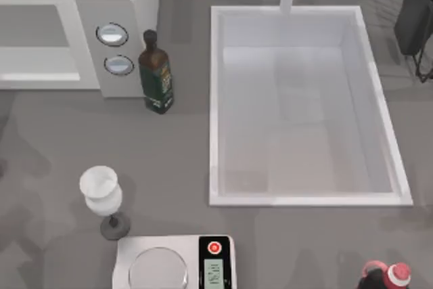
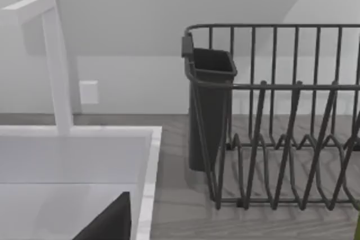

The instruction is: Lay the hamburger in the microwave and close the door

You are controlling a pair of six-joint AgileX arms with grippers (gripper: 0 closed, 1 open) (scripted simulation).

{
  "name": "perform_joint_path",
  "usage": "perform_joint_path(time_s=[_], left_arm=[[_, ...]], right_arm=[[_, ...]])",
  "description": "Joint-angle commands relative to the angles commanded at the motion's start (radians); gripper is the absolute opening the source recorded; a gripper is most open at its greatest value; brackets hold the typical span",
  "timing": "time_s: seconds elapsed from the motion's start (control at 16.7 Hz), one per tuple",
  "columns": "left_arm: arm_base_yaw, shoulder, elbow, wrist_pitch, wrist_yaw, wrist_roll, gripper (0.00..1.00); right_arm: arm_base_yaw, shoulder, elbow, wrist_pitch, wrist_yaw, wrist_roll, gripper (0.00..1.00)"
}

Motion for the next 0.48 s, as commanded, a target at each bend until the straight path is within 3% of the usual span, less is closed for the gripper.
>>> perform_joint_path(time_s=[0.48], left_arm=[[0.014,0.103,0.062,-0.065,0.001,0.072,1.00]], right_arm=[[0.000,0.000,0.000,0.000,0.000,0.000,1.00]])
